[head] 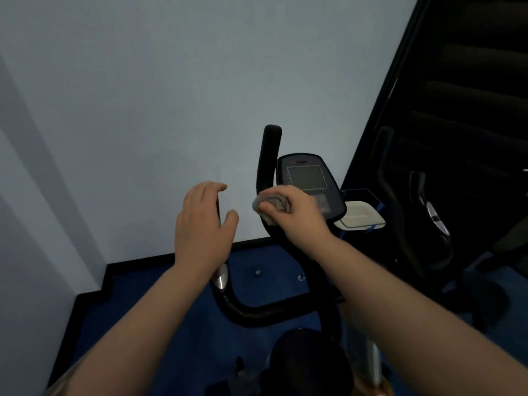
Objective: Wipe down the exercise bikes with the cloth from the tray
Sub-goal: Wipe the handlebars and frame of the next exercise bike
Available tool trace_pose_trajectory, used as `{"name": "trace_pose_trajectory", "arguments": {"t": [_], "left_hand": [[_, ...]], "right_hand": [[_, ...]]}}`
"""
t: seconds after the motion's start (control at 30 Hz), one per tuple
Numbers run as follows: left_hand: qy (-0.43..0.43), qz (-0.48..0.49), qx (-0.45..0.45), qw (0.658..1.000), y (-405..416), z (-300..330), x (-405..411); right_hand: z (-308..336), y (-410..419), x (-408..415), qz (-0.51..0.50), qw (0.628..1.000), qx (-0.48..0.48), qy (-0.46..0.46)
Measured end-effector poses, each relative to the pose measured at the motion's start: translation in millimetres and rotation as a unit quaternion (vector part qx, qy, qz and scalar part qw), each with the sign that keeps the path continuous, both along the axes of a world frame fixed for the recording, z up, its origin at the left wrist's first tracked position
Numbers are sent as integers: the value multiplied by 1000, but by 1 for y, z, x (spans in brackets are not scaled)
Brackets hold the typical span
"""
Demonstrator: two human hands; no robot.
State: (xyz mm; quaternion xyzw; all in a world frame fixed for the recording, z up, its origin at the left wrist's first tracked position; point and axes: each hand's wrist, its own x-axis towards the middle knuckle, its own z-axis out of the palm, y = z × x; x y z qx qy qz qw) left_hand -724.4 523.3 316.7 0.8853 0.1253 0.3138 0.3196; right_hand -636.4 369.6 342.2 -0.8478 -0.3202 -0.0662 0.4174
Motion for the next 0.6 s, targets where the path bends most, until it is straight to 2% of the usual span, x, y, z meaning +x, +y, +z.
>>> {"name": "trace_pose_trajectory", "arguments": {"t": [0.1,0.17,0.3,0.4,0.47,0.6], "left_hand": [[2,-7,-37,999,-4,5,-6],[-20,-3,-78,997,-17,4,-17],[-38,-53,-100,993,-60,-12,-49],[-10,-106,-111,988,-88,-20,-66],[18,-132,-112,985,-103,-24,-74],[92,-141,-81,982,-120,-35,-85]], "right_hand": [[-24,-23,-23,-47,996,-19,-76],[-40,-53,-40,-62,994,-30,-83],[-49,-101,-69,-54,999,-7,1],[-35,-94,-54,-81,994,58,48],[-33,-79,-49,-115,988,64,86],[-64,-100,-86,-163,983,43,68]]}}
